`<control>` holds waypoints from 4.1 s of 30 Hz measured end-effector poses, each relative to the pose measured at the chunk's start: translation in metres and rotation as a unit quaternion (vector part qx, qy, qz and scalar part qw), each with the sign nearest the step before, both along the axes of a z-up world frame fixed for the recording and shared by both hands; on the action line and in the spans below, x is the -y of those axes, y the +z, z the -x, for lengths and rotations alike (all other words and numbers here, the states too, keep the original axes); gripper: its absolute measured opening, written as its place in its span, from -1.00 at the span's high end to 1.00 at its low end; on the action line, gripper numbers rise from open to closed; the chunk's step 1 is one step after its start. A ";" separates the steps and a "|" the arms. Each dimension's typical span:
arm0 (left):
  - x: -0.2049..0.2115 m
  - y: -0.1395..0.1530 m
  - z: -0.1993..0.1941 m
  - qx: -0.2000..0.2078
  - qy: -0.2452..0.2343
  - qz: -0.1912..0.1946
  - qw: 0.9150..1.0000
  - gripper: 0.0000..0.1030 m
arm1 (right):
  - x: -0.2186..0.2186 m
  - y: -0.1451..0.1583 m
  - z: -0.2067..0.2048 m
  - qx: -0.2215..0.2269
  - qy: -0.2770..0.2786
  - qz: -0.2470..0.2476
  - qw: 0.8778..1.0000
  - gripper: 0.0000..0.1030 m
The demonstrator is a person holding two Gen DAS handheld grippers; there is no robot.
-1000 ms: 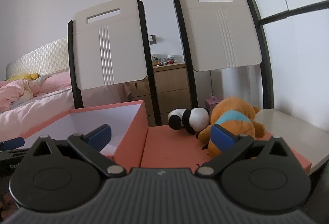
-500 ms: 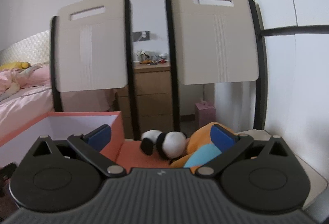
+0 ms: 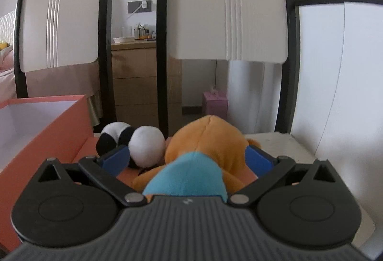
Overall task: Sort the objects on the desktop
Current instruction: 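Reach the right tool to the orange plush and grasp it, then lift the orange plush with the right tool and carry it over the box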
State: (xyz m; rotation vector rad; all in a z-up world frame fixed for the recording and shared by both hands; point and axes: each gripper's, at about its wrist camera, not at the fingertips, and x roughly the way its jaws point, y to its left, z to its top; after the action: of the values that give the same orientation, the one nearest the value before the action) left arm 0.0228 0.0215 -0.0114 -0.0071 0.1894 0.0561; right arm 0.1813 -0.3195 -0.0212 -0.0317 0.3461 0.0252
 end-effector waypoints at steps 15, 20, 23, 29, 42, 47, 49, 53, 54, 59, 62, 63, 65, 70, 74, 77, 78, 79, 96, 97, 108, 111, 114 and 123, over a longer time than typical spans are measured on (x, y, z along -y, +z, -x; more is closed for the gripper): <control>-0.001 -0.004 -0.001 -0.006 0.003 0.003 1.000 -1.00 | 0.016 -0.019 -0.017 -0.049 -0.033 -0.031 0.998 -1.00; 0.001 -0.005 -0.001 -0.006 0.004 0.000 1.000 -1.00 | 0.004 -0.020 -0.015 -0.059 -0.021 -0.023 0.998 -1.00; 0.002 -0.006 -0.001 -0.006 0.004 0.000 1.000 -1.00 | 0.000 -0.025 -0.019 -0.071 -0.022 -0.016 0.997 -1.00; 0.002 -0.006 -0.001 -0.006 0.004 -0.001 1.000 -1.00 | -0.002 -0.034 -0.028 -0.086 -0.039 -0.010 0.995 -1.00; 0.003 -0.005 0.001 -0.001 0.001 0.008 1.000 -1.00 | 0.011 -0.023 -0.019 -0.092 -0.058 -0.066 0.992 -0.43; 0.004 -0.004 0.002 0.001 0.000 0.009 1.000 -1.00 | 0.019 -0.014 -0.010 -0.078 -0.061 -0.086 0.991 -0.39; 0.005 -0.005 0.002 0.001 0.001 0.009 1.000 -1.00 | 0.021 -0.010 -0.005 -0.069 -0.063 -0.089 0.992 -0.38; 0.006 -0.004 0.002 0.002 0.001 0.007 1.000 -1.00 | 0.022 -0.002 0.002 -0.049 -0.064 -0.089 0.993 -0.38; 0.006 -0.004 0.002 0.002 0.001 0.006 1.000 -1.00 | 0.022 0.000 0.004 -0.043 -0.064 -0.089 0.993 -0.39; 0.002 -0.001 0.003 0.007 0.010 0.009 1.000 -1.00 | 0.019 0.010 0.010 -0.018 -0.054 -0.089 0.994 -0.38; 0.001 0.000 0.003 0.008 0.012 0.011 1.000 -1.00 | 0.012 0.017 0.015 -0.001 -0.048 -0.083 0.995 -0.39; 0.001 0.000 0.003 0.008 0.012 0.011 1.000 -1.00 | 0.010 0.019 0.016 0.005 -0.046 -0.081 0.996 -0.39; 0.001 0.000 0.003 0.008 0.012 0.011 1.000 -1.00 | 0.005 0.024 0.019 0.016 -0.042 -0.077 0.996 -0.39; 0.003 0.001 0.002 0.007 0.012 0.011 1.000 -1.00 | -0.008 0.033 0.023 0.044 -0.027 -0.073 0.996 -0.39; 0.001 0.002 0.003 0.008 0.013 0.013 1.000 -1.00 | -0.019 0.043 0.028 0.066 -0.013 -0.089 0.994 -0.39; 0.000 0.002 0.002 0.005 0.015 0.013 1.000 -1.00 | -0.033 0.050 0.030 0.083 -0.001 -0.092 0.992 -0.39; 0.000 0.002 0.002 0.004 0.015 0.013 1.000 -1.00 | -0.037 0.052 0.030 0.086 0.004 -0.093 0.992 -0.39; 0.000 0.002 0.002 0.004 0.015 0.013 1.000 -1.00 | -0.042 0.053 0.030 0.087 0.011 -0.094 0.992 -0.39; -0.002 -0.001 0.002 0.000 0.022 -0.003 1.000 -1.00 | -0.137 0.047 0.007 0.065 0.127 -0.080 0.987 -0.40; -0.003 -0.001 0.002 0.000 0.023 -0.002 1.000 -1.00 | -0.143 0.046 0.006 0.062 0.135 -0.079 0.986 -0.40; -0.007 -0.002 -0.001 -0.003 0.031 -0.001 1.000 -1.00 | -0.174 0.037 -0.014 0.010 0.199 -0.078 0.977 -0.40; -0.007 -0.002 -0.001 -0.004 0.030 -0.002 1.000 -1.00 | -0.176 0.036 -0.018 -0.005 0.212 -0.079 0.974 -0.40; -0.006 -0.002 -0.001 -0.005 0.029 -0.004 1.000 -1.00 | -0.175 0.036 -0.018 -0.014 0.223 -0.083 0.971 -0.40; -0.006 -0.002 0.000 -0.003 0.030 -0.004 1.000 -1.00 | -0.176 0.036 -0.010 -0.021 0.242 -0.090 0.966 -0.40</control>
State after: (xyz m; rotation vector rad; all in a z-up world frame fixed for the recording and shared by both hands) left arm 0.0226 0.0276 -0.0133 -0.0050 0.1945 0.1158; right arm 0.1912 -0.1435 0.0145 0.0656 0.3707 0.5430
